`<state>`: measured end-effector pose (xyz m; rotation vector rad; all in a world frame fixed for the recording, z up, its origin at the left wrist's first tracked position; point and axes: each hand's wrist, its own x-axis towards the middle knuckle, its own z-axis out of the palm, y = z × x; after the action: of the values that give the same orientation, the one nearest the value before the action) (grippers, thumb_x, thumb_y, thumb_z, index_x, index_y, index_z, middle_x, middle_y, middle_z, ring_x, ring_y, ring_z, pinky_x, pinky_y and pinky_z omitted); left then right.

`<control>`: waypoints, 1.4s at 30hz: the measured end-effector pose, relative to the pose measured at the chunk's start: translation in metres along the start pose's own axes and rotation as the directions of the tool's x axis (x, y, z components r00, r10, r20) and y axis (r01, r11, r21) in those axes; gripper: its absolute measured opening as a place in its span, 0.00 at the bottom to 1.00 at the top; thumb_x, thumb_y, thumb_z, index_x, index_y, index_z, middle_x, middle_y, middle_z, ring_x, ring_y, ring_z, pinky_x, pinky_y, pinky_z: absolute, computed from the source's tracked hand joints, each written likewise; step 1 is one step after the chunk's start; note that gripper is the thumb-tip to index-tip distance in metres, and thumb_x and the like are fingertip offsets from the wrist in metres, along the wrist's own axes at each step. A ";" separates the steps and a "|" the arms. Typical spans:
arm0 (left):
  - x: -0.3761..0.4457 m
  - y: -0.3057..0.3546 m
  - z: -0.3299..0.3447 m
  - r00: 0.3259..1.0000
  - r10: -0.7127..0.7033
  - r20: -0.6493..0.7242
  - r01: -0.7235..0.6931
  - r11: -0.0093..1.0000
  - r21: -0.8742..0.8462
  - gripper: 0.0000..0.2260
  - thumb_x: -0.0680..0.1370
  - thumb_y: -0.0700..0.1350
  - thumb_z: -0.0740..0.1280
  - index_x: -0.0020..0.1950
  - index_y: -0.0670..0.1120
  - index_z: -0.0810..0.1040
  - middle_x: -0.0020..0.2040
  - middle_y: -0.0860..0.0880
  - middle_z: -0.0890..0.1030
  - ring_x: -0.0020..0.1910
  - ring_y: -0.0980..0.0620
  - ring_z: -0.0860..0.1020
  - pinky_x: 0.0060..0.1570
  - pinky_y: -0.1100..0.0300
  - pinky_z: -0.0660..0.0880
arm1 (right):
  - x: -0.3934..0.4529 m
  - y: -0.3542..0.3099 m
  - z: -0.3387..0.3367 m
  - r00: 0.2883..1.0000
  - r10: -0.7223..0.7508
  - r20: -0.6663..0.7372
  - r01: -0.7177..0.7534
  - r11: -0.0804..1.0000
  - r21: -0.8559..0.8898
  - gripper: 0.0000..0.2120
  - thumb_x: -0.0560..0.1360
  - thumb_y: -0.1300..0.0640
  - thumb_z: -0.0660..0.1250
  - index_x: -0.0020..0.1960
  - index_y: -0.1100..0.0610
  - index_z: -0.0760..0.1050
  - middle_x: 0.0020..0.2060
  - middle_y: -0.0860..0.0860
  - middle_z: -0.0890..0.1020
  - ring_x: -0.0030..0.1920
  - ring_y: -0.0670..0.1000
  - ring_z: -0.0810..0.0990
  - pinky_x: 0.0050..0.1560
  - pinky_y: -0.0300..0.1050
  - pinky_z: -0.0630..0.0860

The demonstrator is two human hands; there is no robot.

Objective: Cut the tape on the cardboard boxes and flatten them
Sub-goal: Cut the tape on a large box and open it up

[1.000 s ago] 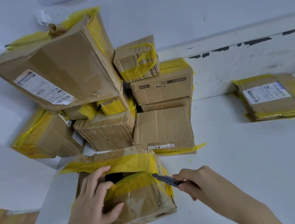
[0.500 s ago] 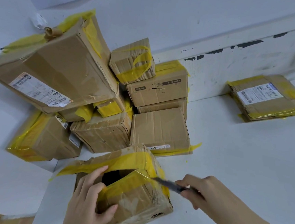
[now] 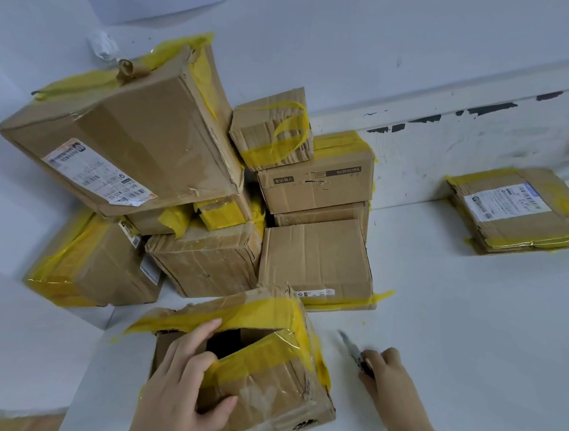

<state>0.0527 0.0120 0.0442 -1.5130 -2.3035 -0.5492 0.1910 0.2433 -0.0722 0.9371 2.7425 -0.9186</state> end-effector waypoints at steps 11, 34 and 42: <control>-0.002 -0.001 0.001 1.000 -0.009 0.000 0.009 0.999 -0.032 0.14 0.73 0.57 0.62 0.47 0.47 0.66 0.63 0.45 0.69 0.55 0.48 0.71 0.52 0.62 0.68 | -0.028 -0.084 -0.086 0.967 -0.204 -0.154 0.187 0.976 -0.114 0.18 0.82 0.48 0.50 0.70 0.37 0.59 0.41 0.46 0.68 0.40 0.52 0.68 0.37 0.41 0.65; -0.002 -0.003 0.003 0.999 -0.029 0.013 0.029 0.999 -0.032 0.20 0.78 0.63 0.51 0.49 0.47 0.66 0.64 0.44 0.68 0.58 0.47 0.70 0.54 0.60 0.70 | -0.034 -0.106 -0.104 0.980 -0.198 -0.003 0.176 0.882 -0.437 0.13 0.81 0.61 0.54 0.64 0.52 0.65 0.32 0.48 0.56 0.44 0.58 0.75 0.26 0.42 0.51; -0.002 -0.003 0.005 1.000 -0.023 -0.004 0.023 0.999 -0.026 0.17 0.77 0.61 0.55 0.48 0.47 0.67 0.64 0.44 0.68 0.57 0.46 0.70 0.52 0.50 0.70 | -0.055 -0.103 -0.096 0.974 -0.220 0.050 0.222 0.893 -0.392 0.22 0.80 0.65 0.52 0.73 0.54 0.56 0.33 0.50 0.54 0.54 0.56 0.78 0.26 0.41 0.52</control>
<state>0.0505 0.0122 0.0382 -1.4975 -2.3216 -0.5898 0.1842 0.2048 0.0736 0.5573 2.9090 -0.3539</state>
